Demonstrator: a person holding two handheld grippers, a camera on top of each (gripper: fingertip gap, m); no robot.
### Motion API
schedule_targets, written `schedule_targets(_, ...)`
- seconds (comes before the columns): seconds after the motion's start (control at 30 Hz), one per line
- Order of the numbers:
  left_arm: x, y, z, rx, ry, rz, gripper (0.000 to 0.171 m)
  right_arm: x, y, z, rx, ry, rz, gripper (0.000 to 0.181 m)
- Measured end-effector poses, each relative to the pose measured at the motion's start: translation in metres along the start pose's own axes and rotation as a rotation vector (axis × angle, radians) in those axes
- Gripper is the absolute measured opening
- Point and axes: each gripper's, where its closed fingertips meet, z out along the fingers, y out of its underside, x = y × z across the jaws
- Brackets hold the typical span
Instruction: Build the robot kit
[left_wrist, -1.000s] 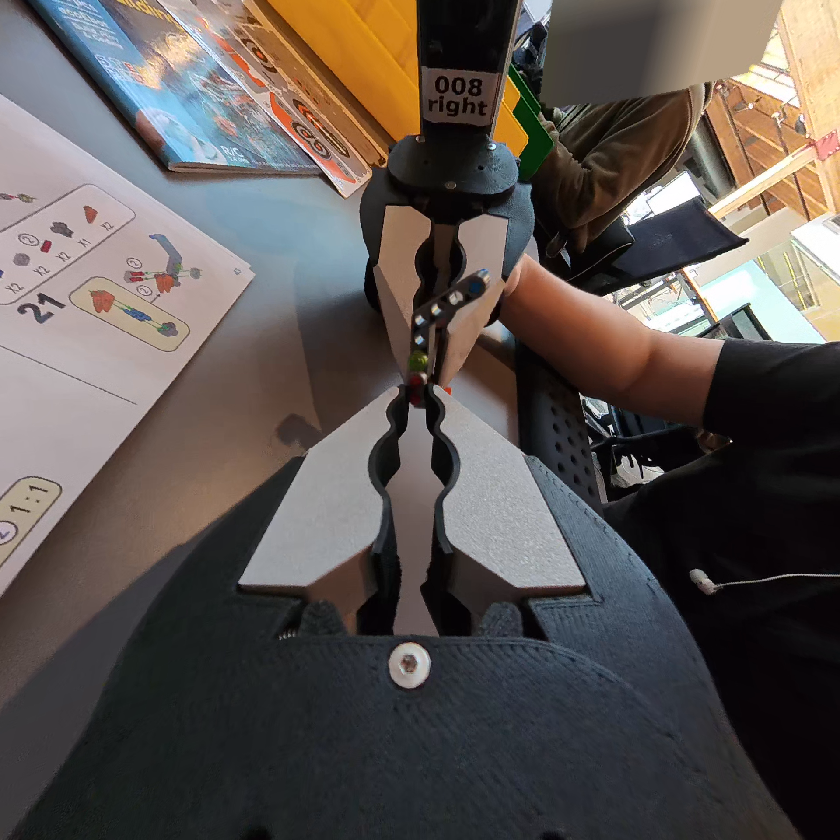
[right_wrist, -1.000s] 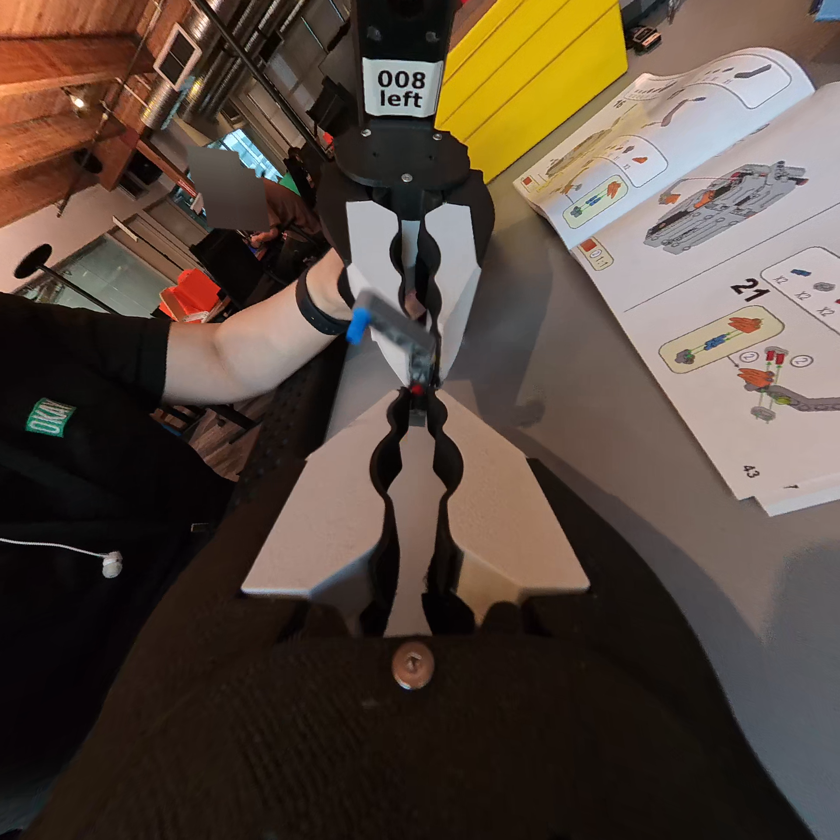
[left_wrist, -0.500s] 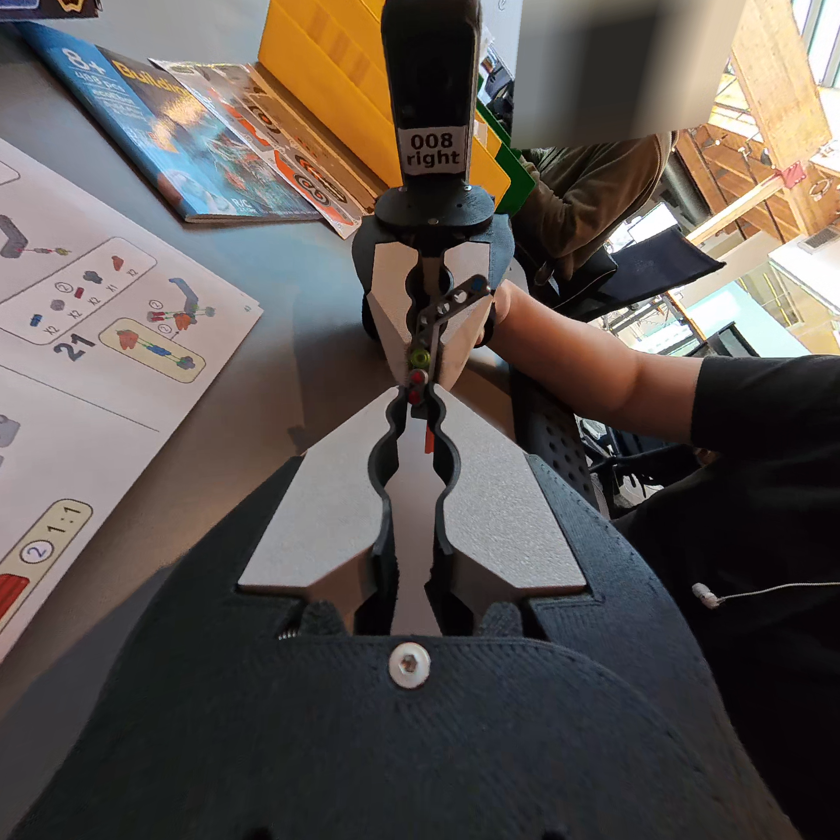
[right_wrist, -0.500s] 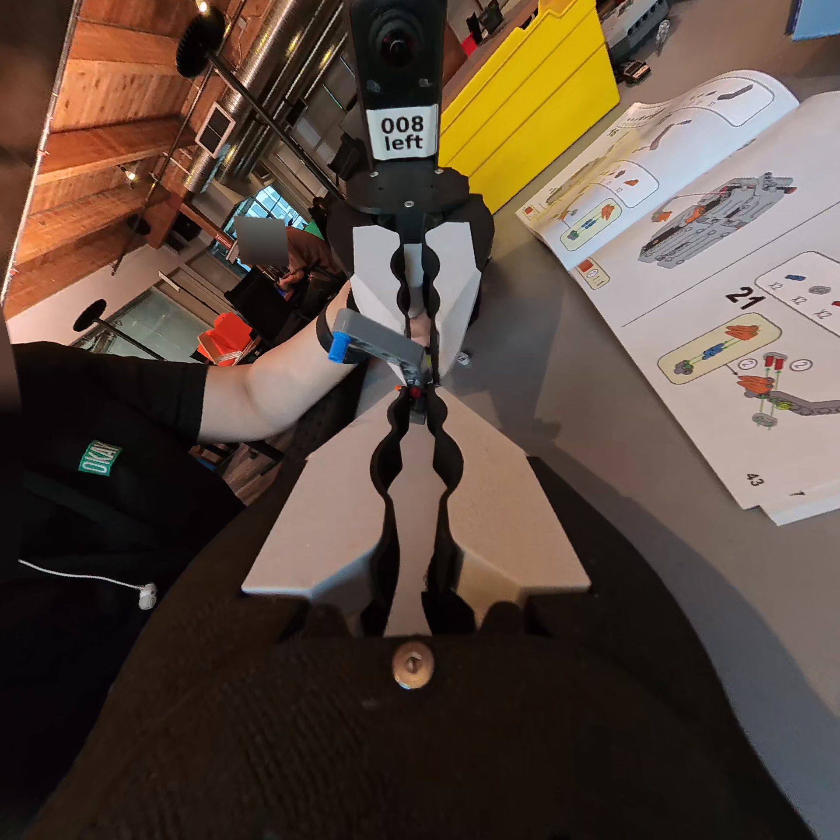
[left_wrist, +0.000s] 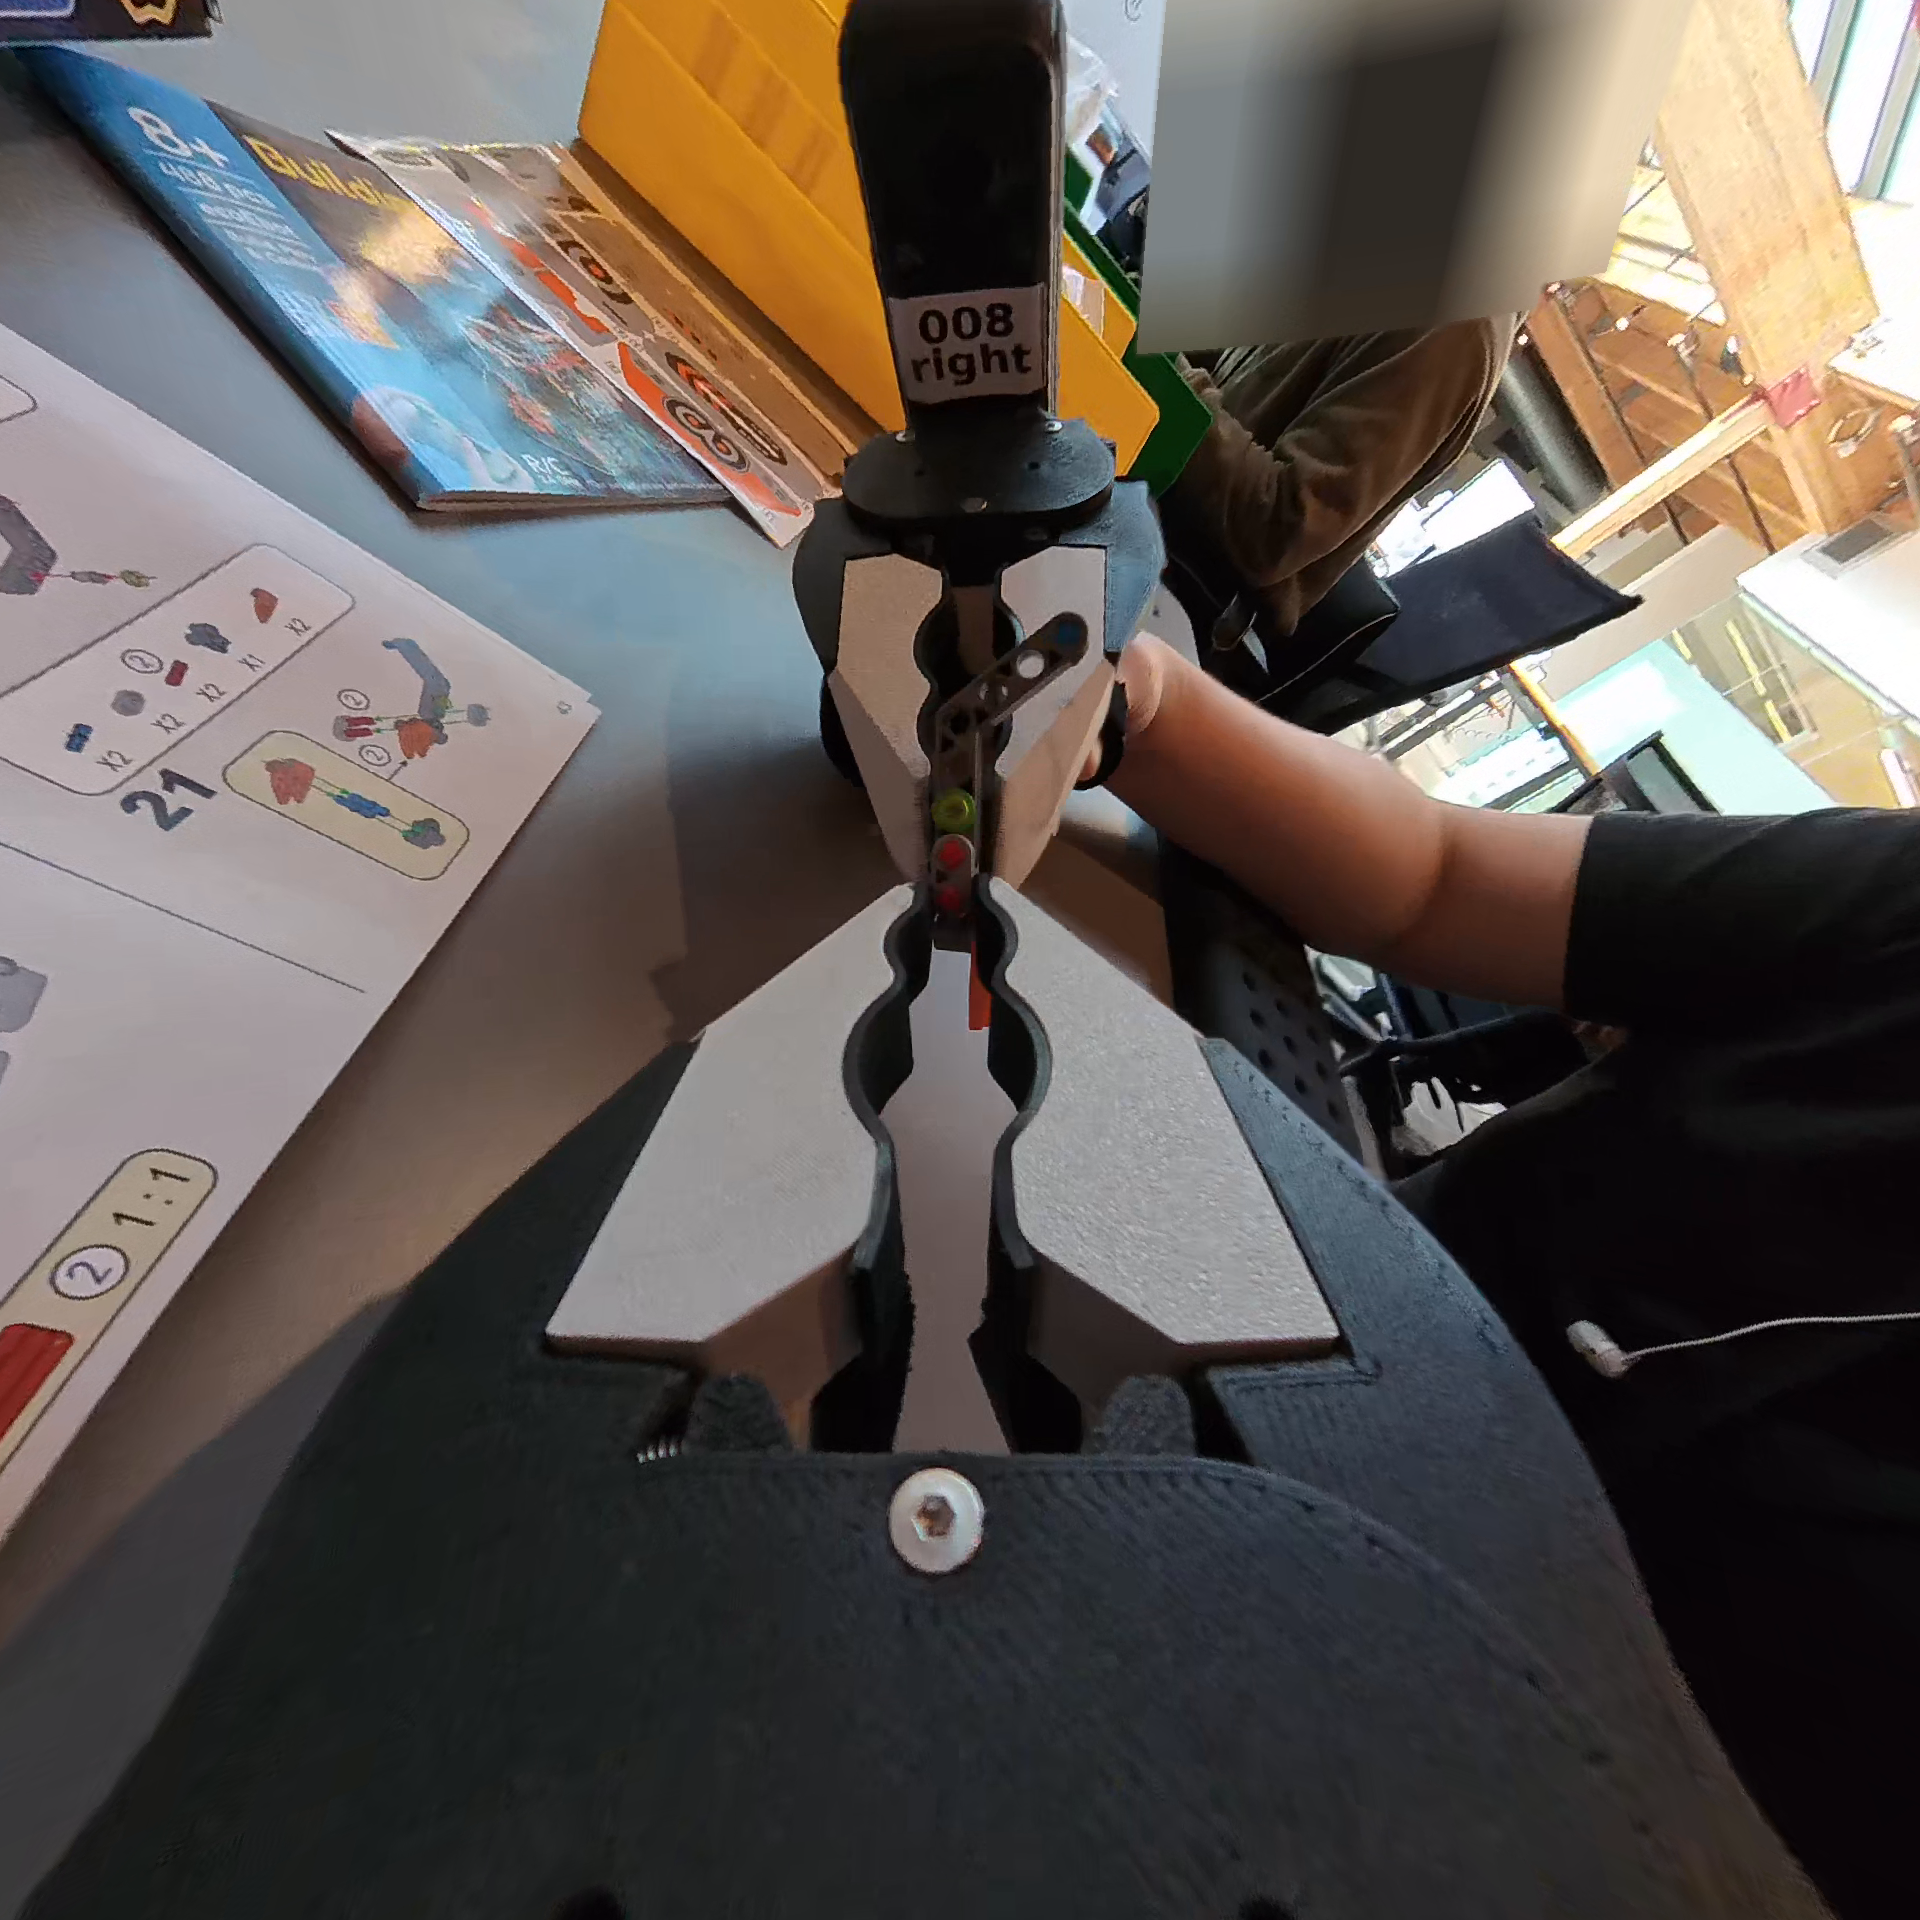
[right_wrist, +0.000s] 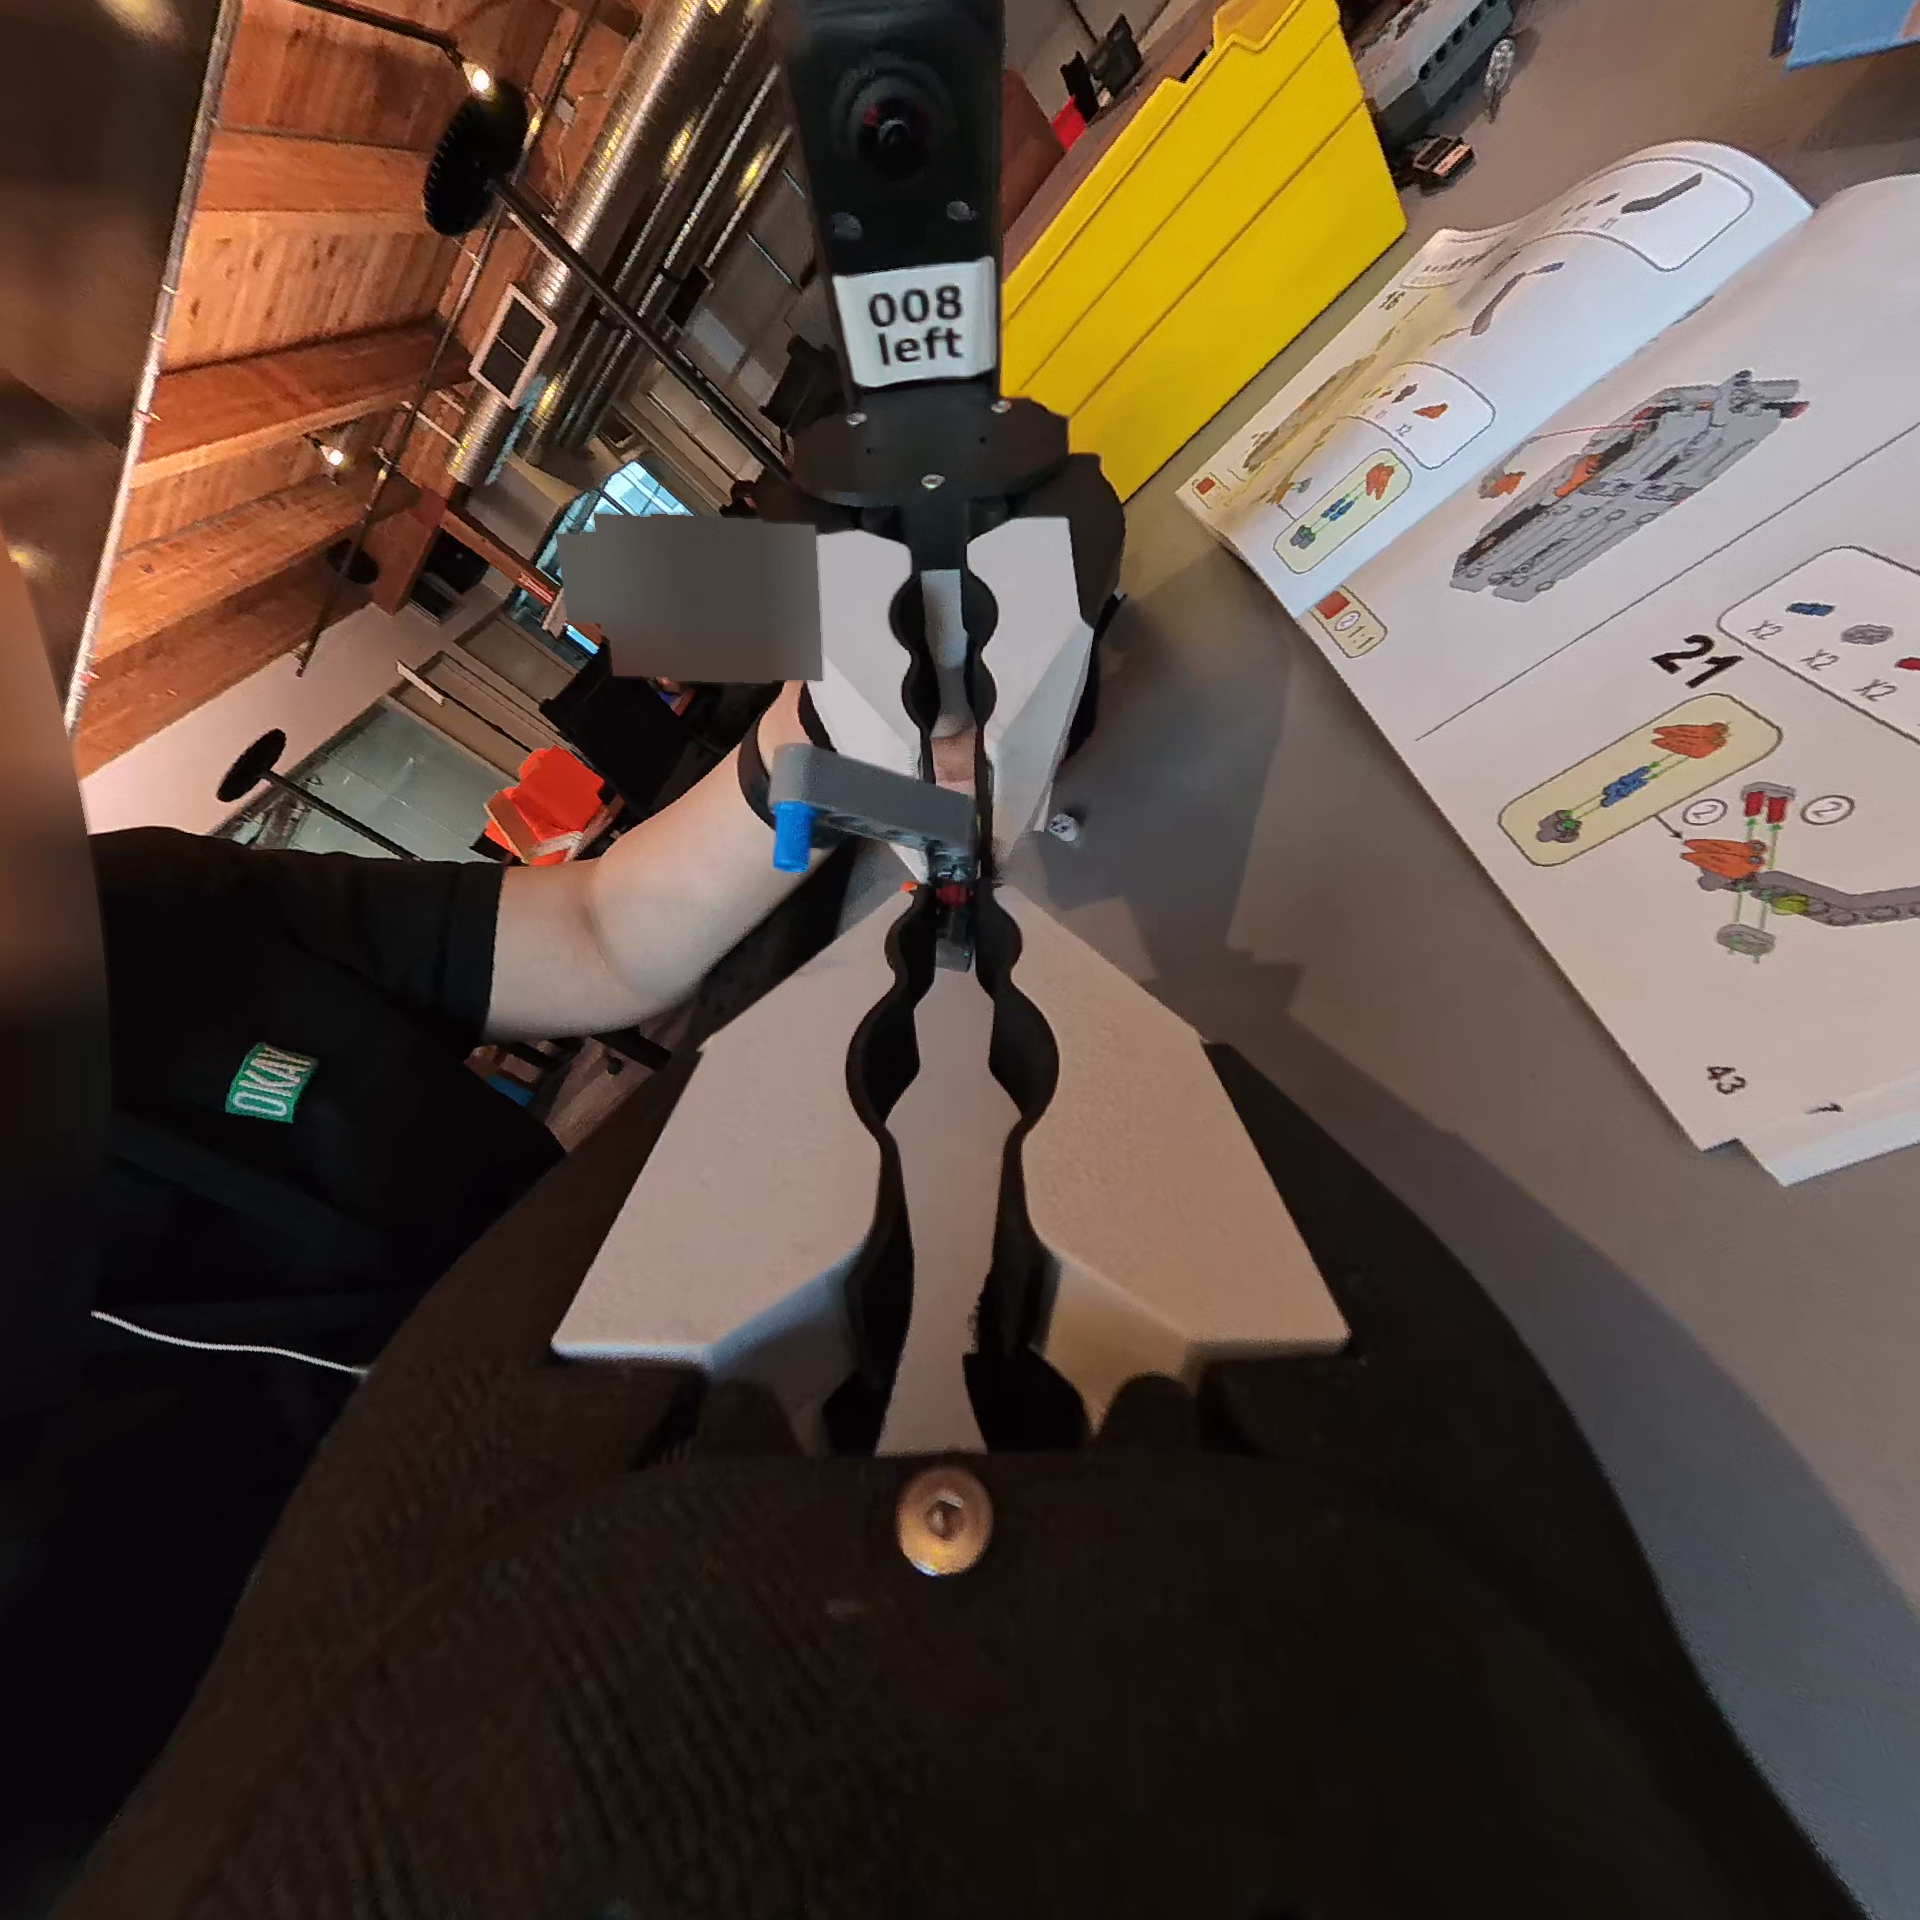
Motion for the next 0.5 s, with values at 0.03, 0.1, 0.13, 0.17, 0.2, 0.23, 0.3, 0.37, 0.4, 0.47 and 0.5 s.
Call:
schedule_targets(0.03, 0.001, -0.001, 0.000, 0.010, 0.017, -0.024, 0.005, -0.001, -0.002, 0.000, 0.012, -0.011, 0.013, 0.006)
schedule_targets(0.1, 0.003, -0.006, -0.002, 0.040, 0.045, -0.058, 0.005, -0.004, -0.007, -0.001, 0.048, -0.048, 0.042, 0.006)
schedule_targets(0.13, 0.005, -0.008, -0.003, 0.057, 0.063, -0.072, 0.005, -0.006, -0.009, -0.001, 0.065, -0.064, 0.053, 0.006)
schedule_targets(0.17, 0.005, -0.011, -0.004, 0.079, 0.075, -0.091, 0.005, -0.007, -0.013, -0.002, 0.089, -0.073, 0.068, 0.006)
schedule_targets(0.2, 0.006, -0.015, -0.005, 0.106, 0.090, -0.112, 0.005, -0.008, -0.018, -0.003, 0.116, -0.092, 0.087, 0.006)
schedule_targets(0.23, 0.007, -0.019, -0.007, 0.132, 0.112, -0.136, 0.005, -0.010, -0.021, -0.003, 0.137, -0.111, 0.112, 0.006)
schedule_targets(0.3, 0.007, -0.022, -0.008, 0.161, 0.126, -0.174, 0.005, -0.009, -0.024, -0.003, 0.154, -0.104, 0.156, 0.006)
schedule_targets(0.37, 0.003, -0.021, -0.008, 0.158, 0.109, -0.187, 0.005, -0.005, -0.020, -0.002, 0.137, -0.076, 0.188, 0.006)
schedule_targets(0.4, 0.002, -0.021, -0.007, 0.162, 0.107, -0.192, 0.005, -0.003, -0.016, -0.001, 0.112, -0.059, 0.200, 0.006)
schedule_targets(0.47, 0.005, -0.024, -0.008, 0.174, 0.130, -0.205, 0.004, 0.001, -0.007, -0.001, 0.044, -0.013, 0.191, 0.006)
schedule_targets(0.5, 0.002, -0.023, -0.007, 0.164, 0.111, -0.200, 0.005, 0.005, -0.001, -0.001, 0.000, 0.028, 0.176, 0.006)
